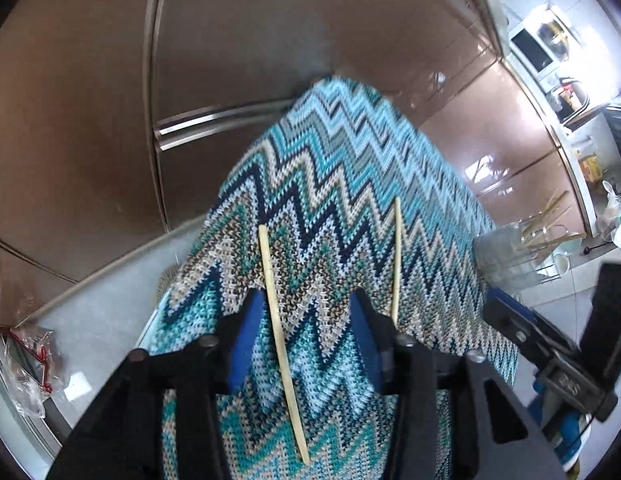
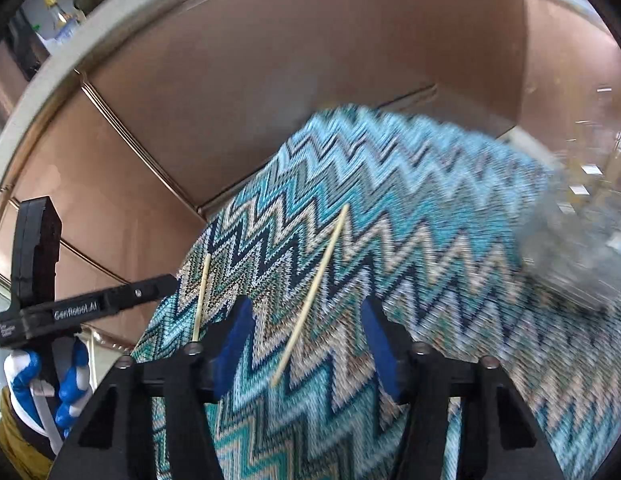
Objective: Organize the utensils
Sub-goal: 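Grasp the last chopstick with the right tool while the left tool grasps the other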
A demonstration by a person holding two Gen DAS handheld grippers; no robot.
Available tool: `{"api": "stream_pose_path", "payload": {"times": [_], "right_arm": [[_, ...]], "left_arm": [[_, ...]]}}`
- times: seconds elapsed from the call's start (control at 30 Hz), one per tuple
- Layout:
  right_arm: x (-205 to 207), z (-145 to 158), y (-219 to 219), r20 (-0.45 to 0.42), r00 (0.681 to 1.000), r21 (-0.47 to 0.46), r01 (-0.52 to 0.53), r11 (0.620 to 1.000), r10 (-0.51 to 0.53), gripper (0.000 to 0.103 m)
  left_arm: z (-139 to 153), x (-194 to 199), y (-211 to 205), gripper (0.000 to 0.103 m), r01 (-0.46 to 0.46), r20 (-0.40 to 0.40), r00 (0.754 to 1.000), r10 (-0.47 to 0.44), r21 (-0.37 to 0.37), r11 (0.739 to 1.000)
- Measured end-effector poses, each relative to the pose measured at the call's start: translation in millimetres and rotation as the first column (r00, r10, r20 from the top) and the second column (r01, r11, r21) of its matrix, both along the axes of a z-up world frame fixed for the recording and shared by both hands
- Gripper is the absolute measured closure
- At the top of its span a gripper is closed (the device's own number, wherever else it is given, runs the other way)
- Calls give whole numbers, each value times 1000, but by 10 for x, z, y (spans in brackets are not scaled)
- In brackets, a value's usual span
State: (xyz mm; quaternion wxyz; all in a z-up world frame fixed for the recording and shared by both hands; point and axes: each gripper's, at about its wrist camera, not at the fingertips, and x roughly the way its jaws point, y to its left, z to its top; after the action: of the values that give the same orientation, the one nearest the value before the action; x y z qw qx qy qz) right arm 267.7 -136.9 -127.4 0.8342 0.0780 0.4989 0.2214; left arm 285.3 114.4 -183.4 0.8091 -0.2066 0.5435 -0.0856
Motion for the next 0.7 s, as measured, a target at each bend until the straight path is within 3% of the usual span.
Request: {"api": "stream_pose_path", "payload": {"times": [0.3,0.47,0.7], "right_arm": [[580,-411,256,-142,989,33,-31,999,35,84],[835,-536,320,-191,981,-3,-15,1000,14,89],[1050,-739,388,-243,970,-65,-8,998,-8,90]], "left_arm": [[-307,317,4,85,17,-95,995,-14,26,1000],[-474,416,26,90,15,-143,990,-12,17,1000],[-492,456,-3,95,38,-151,988,-32,37,999]]}}
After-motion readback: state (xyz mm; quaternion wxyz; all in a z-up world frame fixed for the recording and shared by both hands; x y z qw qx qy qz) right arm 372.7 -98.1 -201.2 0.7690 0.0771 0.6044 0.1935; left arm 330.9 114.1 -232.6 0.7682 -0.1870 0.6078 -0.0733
